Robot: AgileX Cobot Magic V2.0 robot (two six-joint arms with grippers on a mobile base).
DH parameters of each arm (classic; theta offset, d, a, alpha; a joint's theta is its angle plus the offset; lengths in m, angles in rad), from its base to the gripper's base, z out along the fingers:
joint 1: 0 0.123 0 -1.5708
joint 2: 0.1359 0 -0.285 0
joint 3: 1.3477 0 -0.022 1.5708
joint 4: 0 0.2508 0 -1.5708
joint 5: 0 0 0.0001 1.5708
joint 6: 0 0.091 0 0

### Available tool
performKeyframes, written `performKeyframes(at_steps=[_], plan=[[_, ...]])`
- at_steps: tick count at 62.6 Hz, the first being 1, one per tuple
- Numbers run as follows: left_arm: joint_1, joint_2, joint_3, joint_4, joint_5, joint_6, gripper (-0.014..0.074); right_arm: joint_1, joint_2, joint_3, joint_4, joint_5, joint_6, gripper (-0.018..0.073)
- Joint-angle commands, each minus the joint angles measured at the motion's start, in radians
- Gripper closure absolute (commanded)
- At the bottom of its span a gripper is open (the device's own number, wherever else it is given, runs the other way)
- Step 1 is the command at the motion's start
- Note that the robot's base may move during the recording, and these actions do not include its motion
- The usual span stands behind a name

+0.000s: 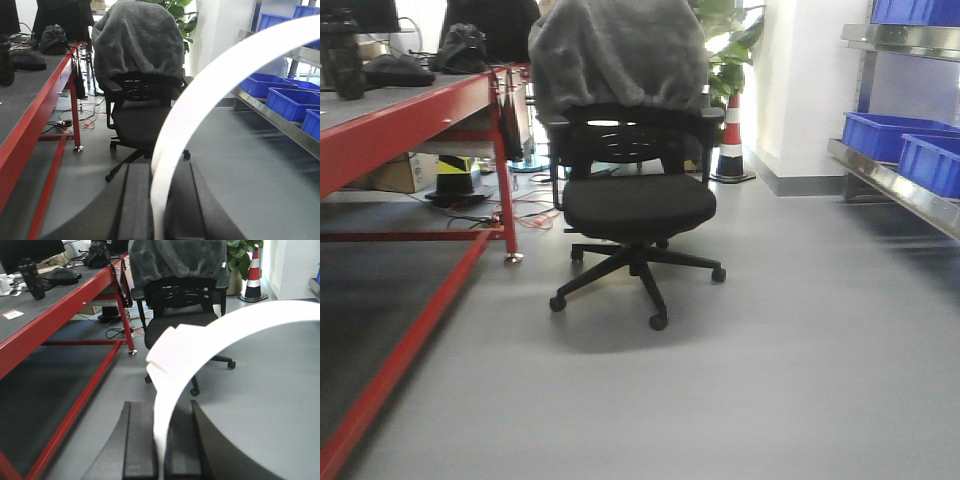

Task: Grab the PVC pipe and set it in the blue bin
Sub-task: 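Drive the base away from the table toward the blue bin shelves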

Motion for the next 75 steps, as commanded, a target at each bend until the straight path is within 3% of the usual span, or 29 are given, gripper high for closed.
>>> performKeyframes(at_steps=[1, 75], plan=[[-0.004, -0.004, -0.002, -0.004, -0.035, 0.001, 0.0707, 0.001, -0.005, -0.003, -0.013, -0.028, -0.006, 0.0727], [-0.004, -0.004, -0.002, -0.004, -0.038, 0.001, 0.0707, 0.001, -0.005, -0.003, -0.013, -0.028, -0.006, 0.0727]])
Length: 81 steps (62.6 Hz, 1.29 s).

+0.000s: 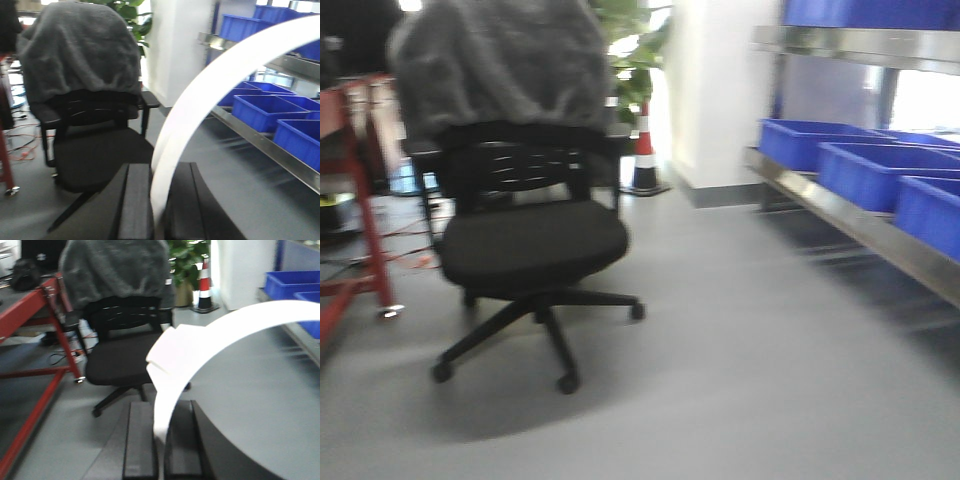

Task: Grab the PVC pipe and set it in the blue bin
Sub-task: 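Drive the base away from the table toward the blue bin shelves, then drive up to the shelf and bring both held pieces over a blue bin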

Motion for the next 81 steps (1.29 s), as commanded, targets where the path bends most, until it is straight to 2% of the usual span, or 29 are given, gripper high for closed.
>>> performKeyframes(at_steps=[1, 81], plan=[[-0.004, -0.004, -0.002, -0.004, -0.032, 0.001, 0.0707, 0.001, -0.005, -0.003, -0.013, -0.028, -0.004, 0.0727], [-0.004, -0.004, -0.002, -0.004, -0.032, 0.001, 0.0707, 0.001, -0.005, -0.003, -0.013, -0.028, -0.004, 0.0727]])
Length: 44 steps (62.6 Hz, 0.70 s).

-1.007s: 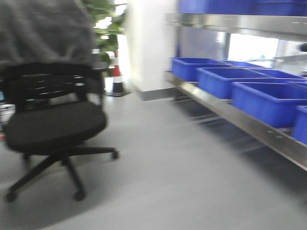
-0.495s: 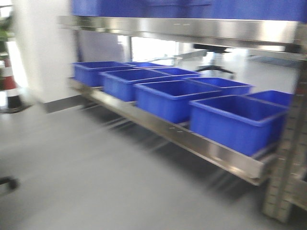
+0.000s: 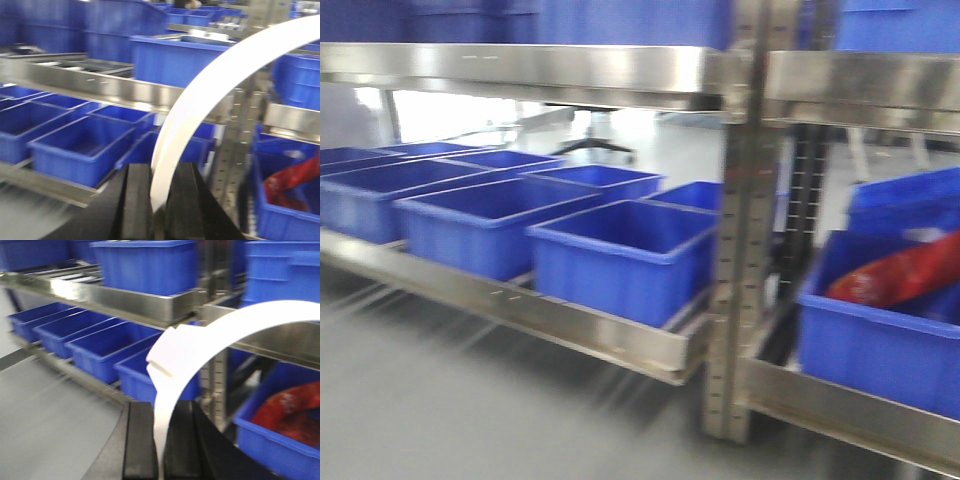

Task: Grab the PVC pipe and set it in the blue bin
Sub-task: 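Drive up to the shelf and bring both held pieces over a blue bin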

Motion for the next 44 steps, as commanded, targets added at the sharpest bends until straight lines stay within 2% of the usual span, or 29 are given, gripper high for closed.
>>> performKeyframes(at_steps=[1, 44], plan=[[-0.004, -0.004, -0.002, -0.006, -0.032, 0.001, 0.0707, 0.001, -0.005, -0.003, -0.013, -0.028, -0.006, 0.0727], [-0.004, -0.004, -0.002, -0.006, -0.032, 0.001, 0.0707, 0.001, -0.005, -0.003, -0.013, -0.028, -0.006, 0.0727]])
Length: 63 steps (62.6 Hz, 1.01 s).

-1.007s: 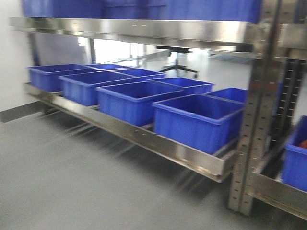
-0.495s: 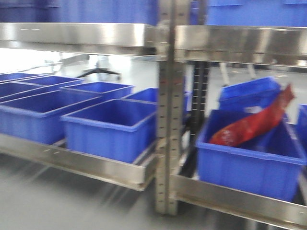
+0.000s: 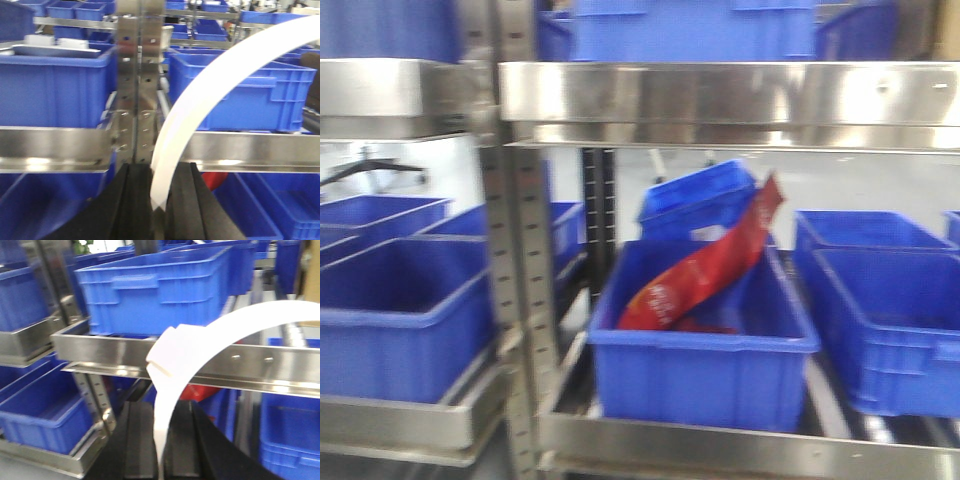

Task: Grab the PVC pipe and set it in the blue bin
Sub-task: 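Drive up to the shelf and bring both held pieces over a blue bin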

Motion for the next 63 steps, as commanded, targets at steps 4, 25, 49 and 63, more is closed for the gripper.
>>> performKeyframes(at_steps=[4, 25, 49, 63], plan=[[-0.004, -0.004, -0.002, -0.006, -0.032, 0.001, 0.0707, 0.001, -0.005, -0.003, -0.013, -0.028, -0.006, 0.0727], [-0.004, -0.004, -0.002, -0.006, -0.034, 0.001, 0.0707, 0.001, -0.005, -0.003, -0.013, -0.028, -0.006, 0.0727], [-0.004, -0.004, -0.002, -0.006, -0.034, 0.001, 0.0707, 0.001, -0.005, -0.003, -0.013, -0.028, -0.006, 0.0727], [-0.004, -0.004, -0.002, -0.006, -0.034, 0.001, 0.0707, 0.001, -0.005, -0.003, -0.013, -0.028, -0.006, 0.0727]])
